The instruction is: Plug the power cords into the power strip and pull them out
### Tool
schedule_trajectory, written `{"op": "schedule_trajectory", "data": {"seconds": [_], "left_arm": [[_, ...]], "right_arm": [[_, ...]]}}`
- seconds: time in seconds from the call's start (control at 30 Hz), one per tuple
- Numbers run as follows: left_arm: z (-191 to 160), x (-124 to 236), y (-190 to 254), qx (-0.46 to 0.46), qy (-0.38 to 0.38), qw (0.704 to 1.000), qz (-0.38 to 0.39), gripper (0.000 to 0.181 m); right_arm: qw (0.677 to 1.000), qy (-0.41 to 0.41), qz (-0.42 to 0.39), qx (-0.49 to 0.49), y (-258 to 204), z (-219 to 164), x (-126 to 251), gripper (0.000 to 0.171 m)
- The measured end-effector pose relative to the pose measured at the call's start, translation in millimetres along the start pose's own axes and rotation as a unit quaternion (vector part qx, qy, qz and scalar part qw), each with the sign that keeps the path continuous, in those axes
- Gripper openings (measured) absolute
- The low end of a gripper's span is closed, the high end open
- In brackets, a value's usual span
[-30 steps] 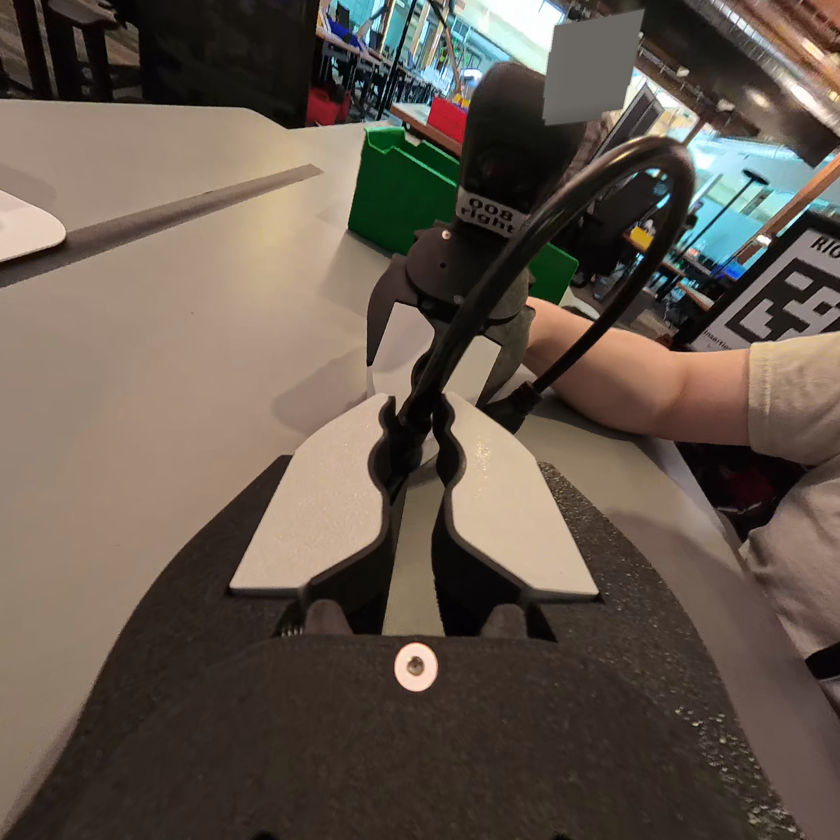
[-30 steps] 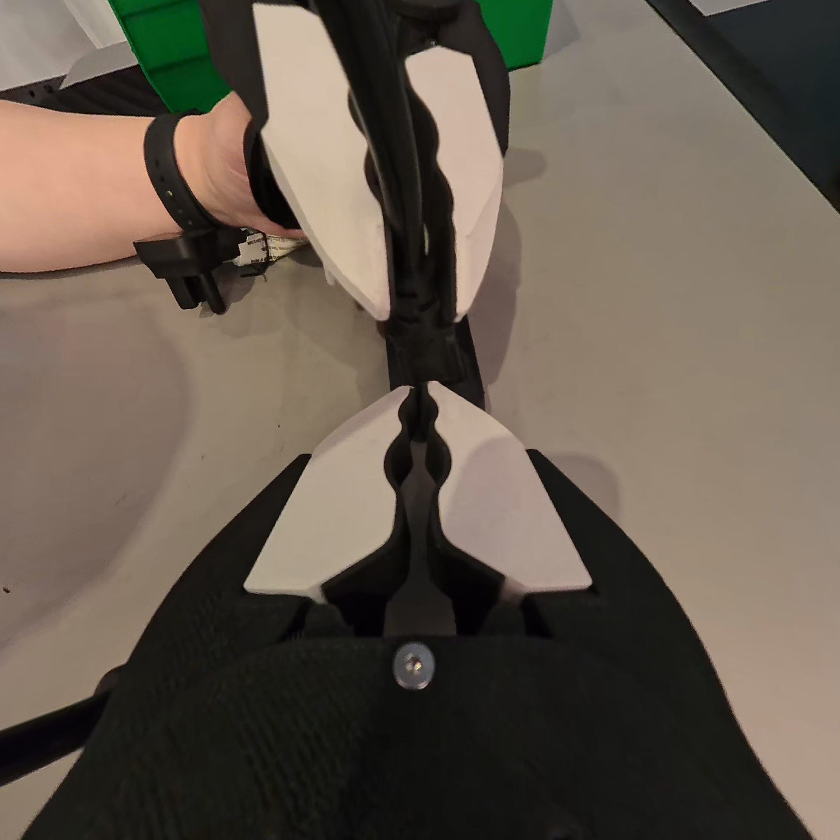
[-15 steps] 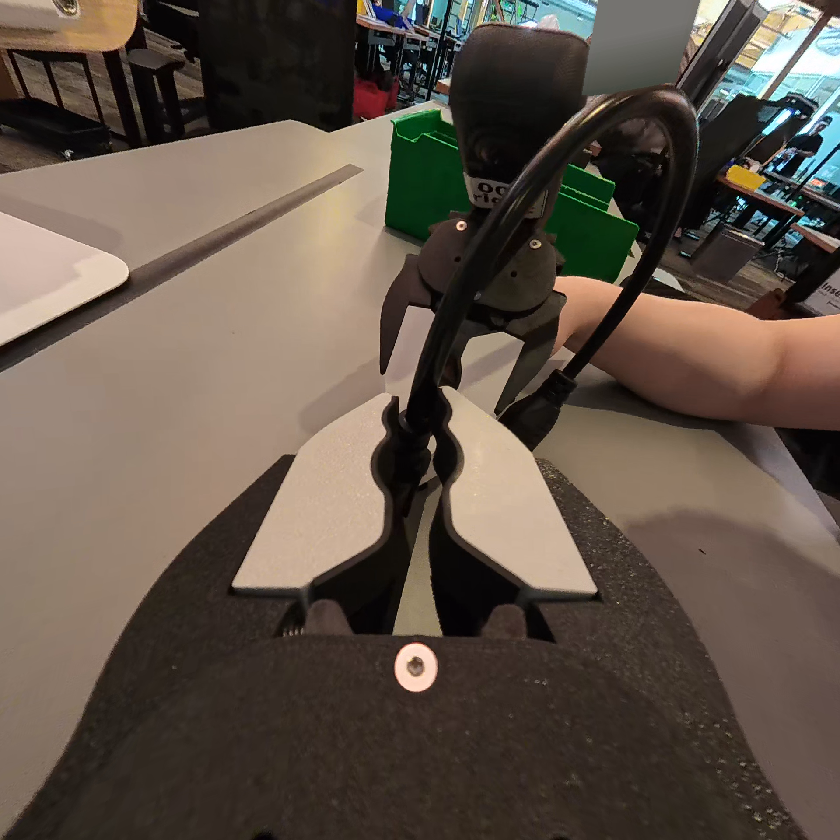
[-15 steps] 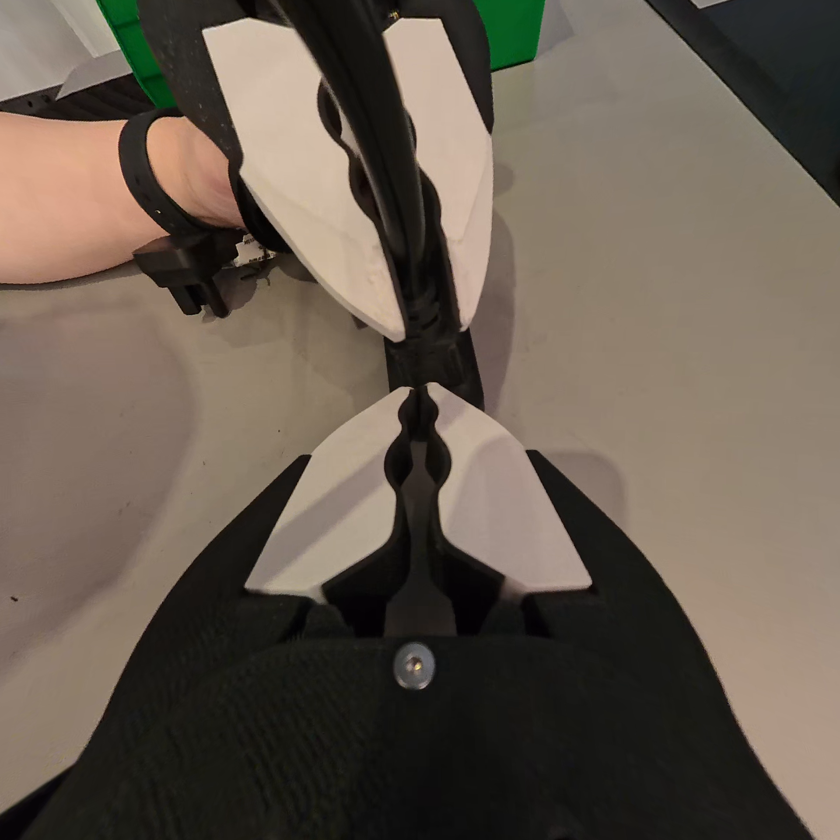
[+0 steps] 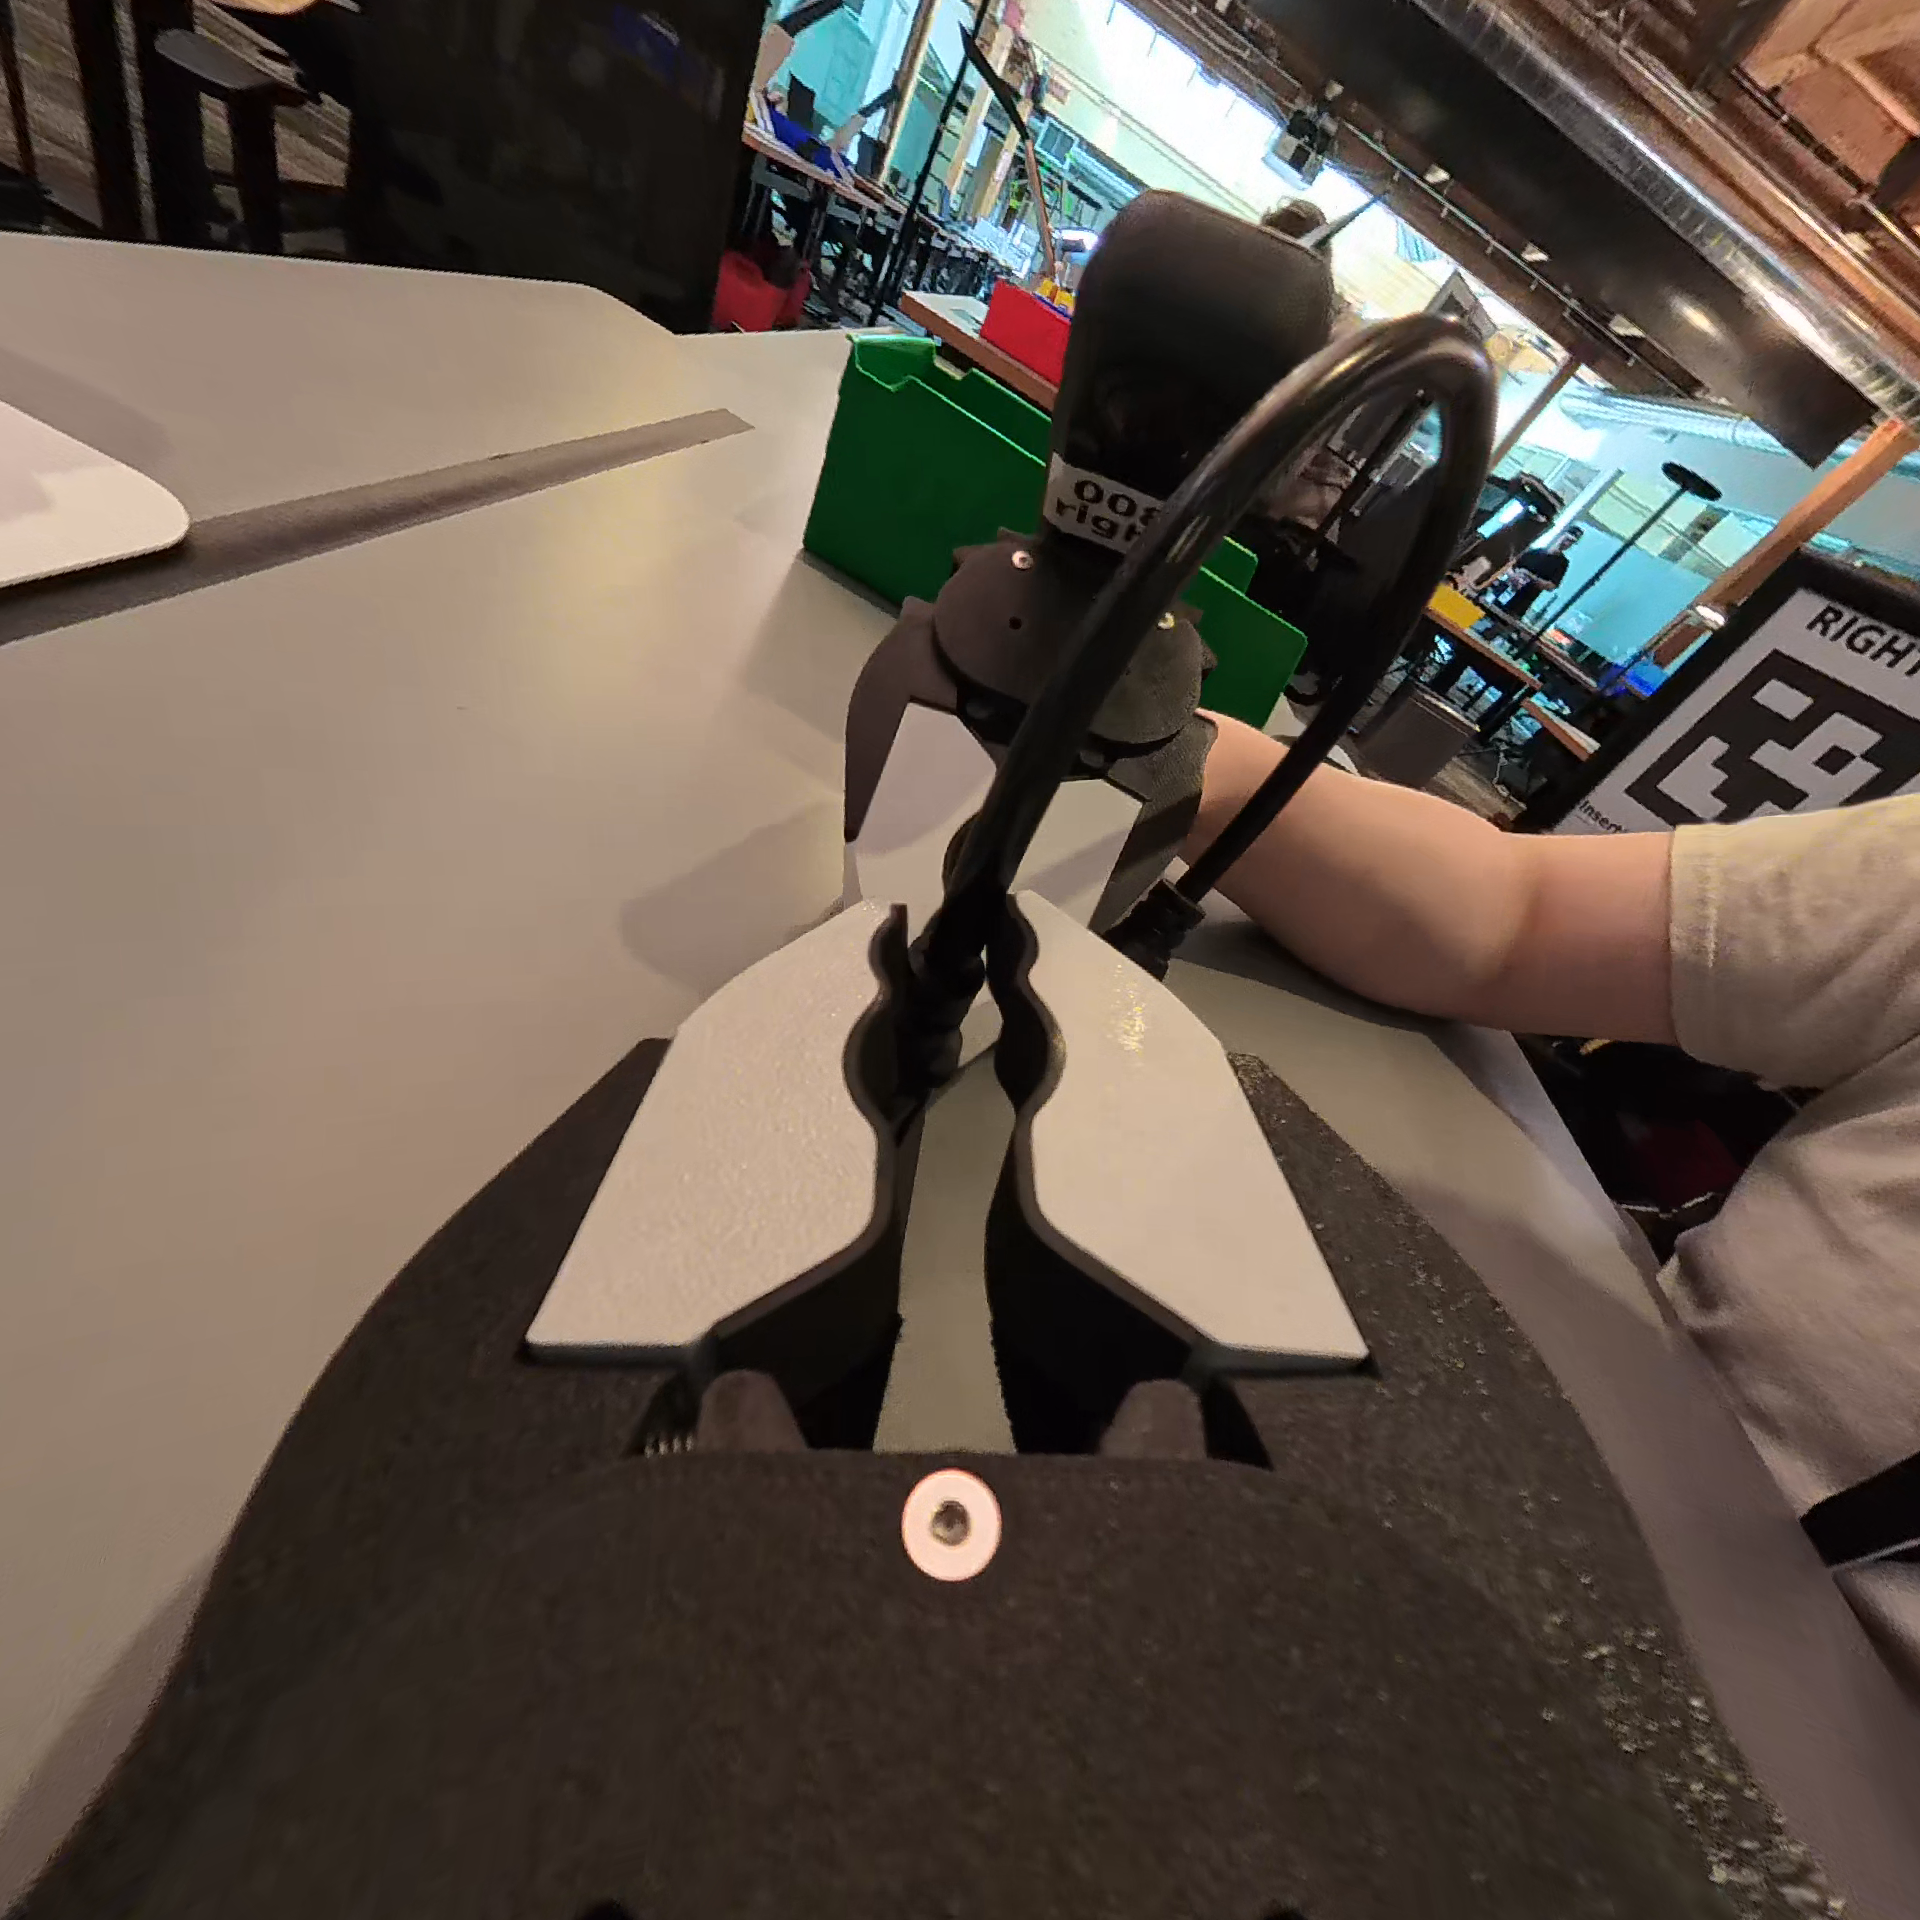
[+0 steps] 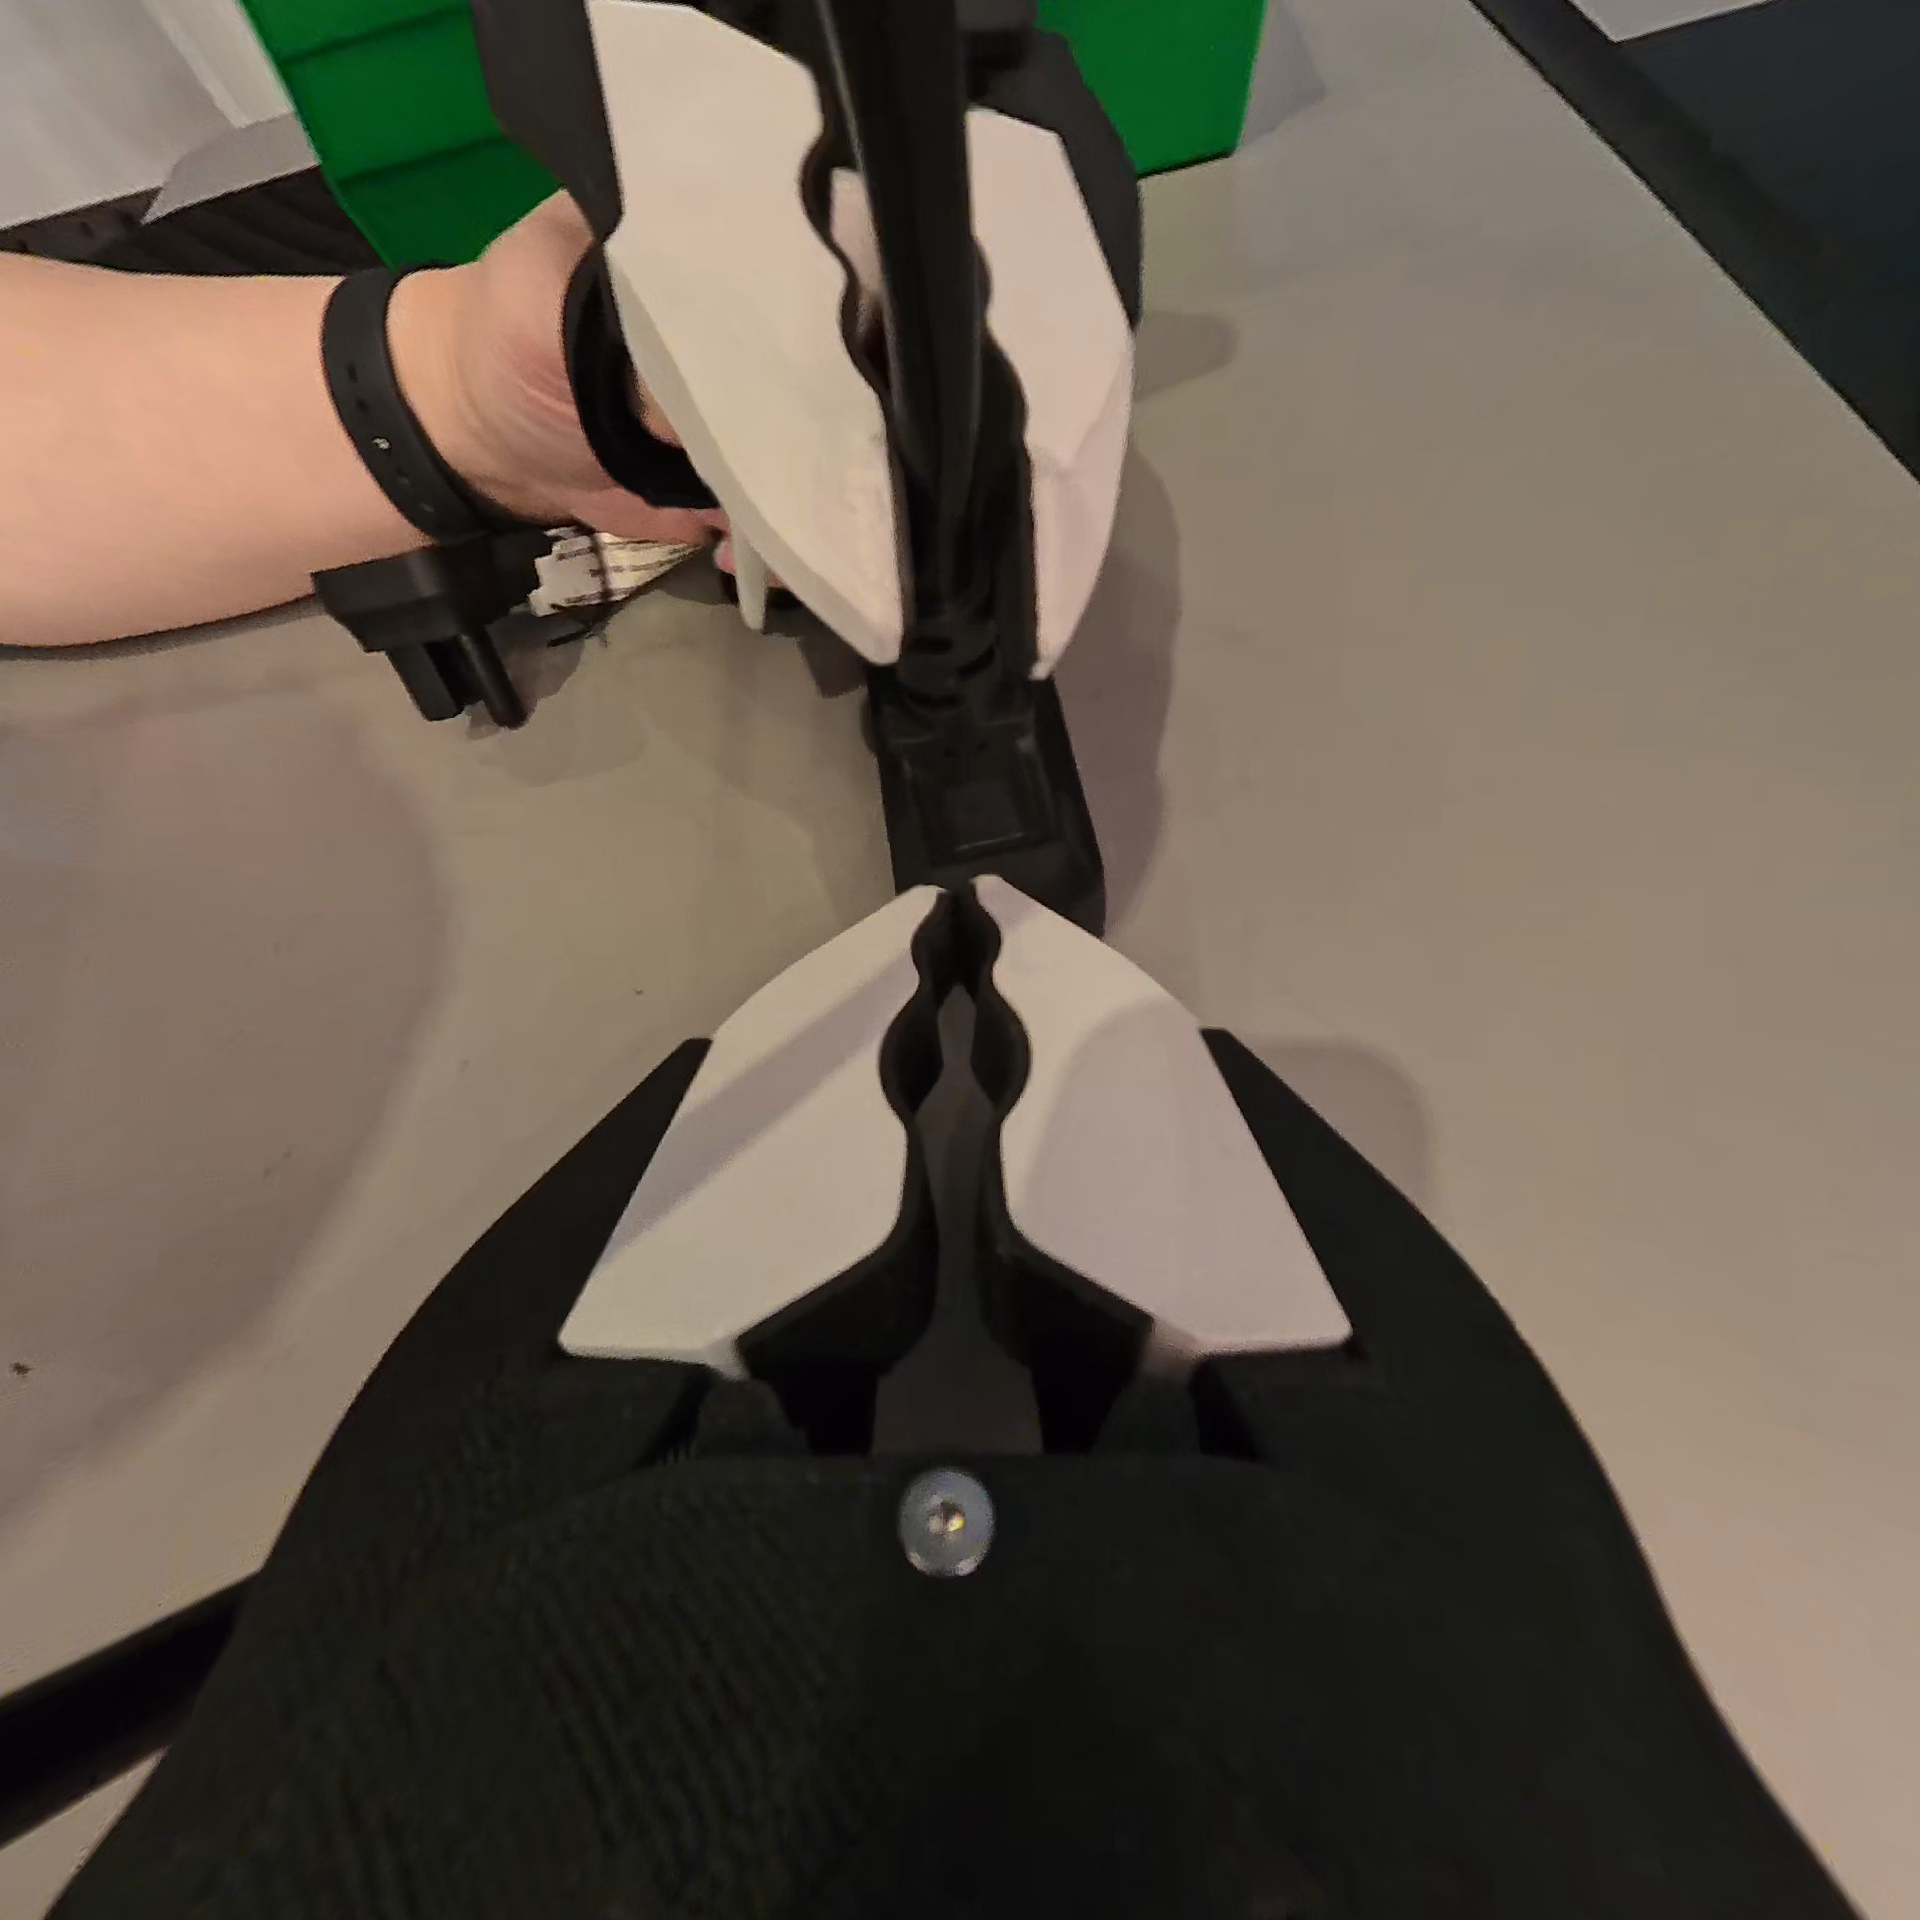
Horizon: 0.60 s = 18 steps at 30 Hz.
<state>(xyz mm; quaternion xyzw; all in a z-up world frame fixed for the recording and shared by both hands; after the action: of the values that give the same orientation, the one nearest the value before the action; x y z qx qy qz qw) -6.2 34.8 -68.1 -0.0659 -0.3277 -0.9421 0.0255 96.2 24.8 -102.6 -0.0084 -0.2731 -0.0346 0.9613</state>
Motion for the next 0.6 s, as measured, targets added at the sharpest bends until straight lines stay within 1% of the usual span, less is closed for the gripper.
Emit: {"op": "schedule_trajectory", "data": {"seconds": [0.1, 0.2, 0.27, 0.33, 0.4, 0.47, 0.53, 0.6], "left_arm": [[0.5, 0.0, -1.0, 0.005, 0.000, 1.000, -0.003, 0.015], [0.1, -0.6, -0.1, 0.000, -0.001, 1.000, -0.002, 0.015], [-0.1, -0.9, 0.3, 0.006, -0.004, 1.000, -0.015, 0.017], [0.3, -0.3, 0.4, 0.015, -0.005, 0.999, -0.031, 0.021], [-0.8, -1.4, 2.6, 0.001, -0.009, 1.000, -0.027, 0.027], [-3.5, -4.3, 4.5, -0.031, -0.022, 0.999, 0.004, 0.031], [-8.9, -11.3, 2.2, -0.060, -0.059, 0.995, 0.053, 0.033], [-7.4, -12.9, -0.6, -0.079, -0.055, 0.991, 0.095, 0.018]], "right_arm": [[1.000, -0.001, -0.007, -0.005, 1.1, 3.4, -4.9, 0.005], [1.000, 0.003, 0.006, -0.029, 3.1, 2.4, -3.7, 0.006], [1.000, 0.004, 0.010, -0.027, 2.9, 2.1, -2.9, 0.004], [1.000, 0.001, 0.000, -0.010, 1.8, 2.3, -2.8, 0.004], [1.000, -0.001, -0.009, 0.000, 0.7, 2.5, -2.9, 0.004], [1.000, 0.000, -0.009, -0.001, 0.7, 2.5, -2.9, 0.006], [1.000, 0.000, -0.007, -0.004, 1.0, 2.4, -3.0, 0.006], [1.000, 0.000, -0.007, -0.005, 1.3, 2.3, -3.0, 0.006]]}}
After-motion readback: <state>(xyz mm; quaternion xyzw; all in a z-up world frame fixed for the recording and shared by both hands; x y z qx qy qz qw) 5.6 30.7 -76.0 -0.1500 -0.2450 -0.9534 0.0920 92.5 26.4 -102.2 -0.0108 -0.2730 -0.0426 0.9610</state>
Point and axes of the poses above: each gripper's, where its closed fingertips meet, x back along the fingers, z out of its top, y = z × x across the jaws, the point moved 6 cm from there along x, back along the fingers, and after that the axes turned 11 degrees about x, right-handed, at the moved point
